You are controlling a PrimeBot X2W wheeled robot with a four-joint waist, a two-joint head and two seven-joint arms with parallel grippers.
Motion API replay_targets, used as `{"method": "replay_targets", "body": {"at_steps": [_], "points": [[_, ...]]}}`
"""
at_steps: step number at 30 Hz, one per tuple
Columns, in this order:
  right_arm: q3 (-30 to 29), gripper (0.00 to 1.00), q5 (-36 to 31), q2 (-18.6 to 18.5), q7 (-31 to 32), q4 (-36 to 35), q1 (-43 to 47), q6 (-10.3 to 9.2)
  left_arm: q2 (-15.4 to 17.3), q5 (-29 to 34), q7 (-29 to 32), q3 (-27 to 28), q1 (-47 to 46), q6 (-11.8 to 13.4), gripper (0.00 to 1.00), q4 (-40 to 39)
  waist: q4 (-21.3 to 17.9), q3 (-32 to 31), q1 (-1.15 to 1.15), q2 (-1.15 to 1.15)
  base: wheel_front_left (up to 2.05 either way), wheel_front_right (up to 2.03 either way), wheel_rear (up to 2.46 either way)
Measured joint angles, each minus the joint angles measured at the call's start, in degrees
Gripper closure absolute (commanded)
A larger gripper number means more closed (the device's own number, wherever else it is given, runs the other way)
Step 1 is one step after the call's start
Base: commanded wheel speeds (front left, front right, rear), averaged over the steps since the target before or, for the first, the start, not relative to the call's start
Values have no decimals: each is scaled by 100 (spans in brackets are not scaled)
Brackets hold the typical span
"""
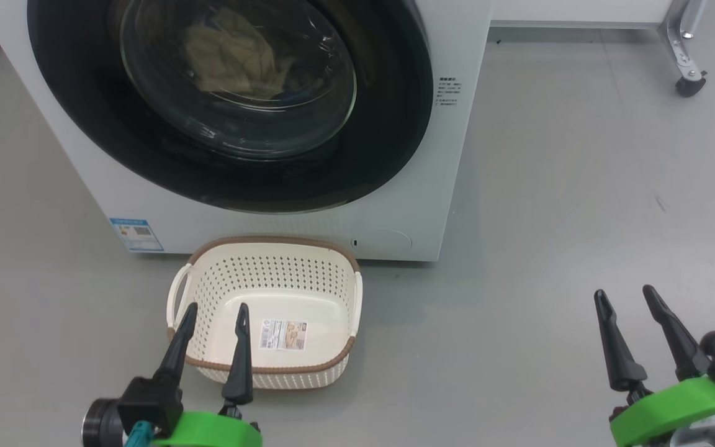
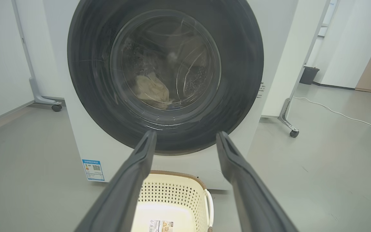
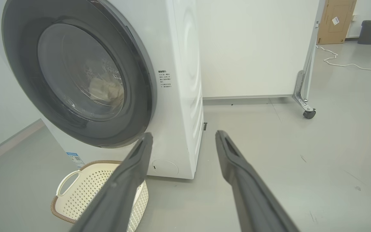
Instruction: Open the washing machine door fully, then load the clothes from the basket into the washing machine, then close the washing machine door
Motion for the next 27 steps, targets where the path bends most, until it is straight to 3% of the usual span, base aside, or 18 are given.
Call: {"method": "replay_targets", "body": {"at_steps": [27], "points": [[-87,0,-110,10,207,-208,85,0,25,-96,1,-114,52,-1,0,5,-54,-105,0,0,0,0,0]]}}
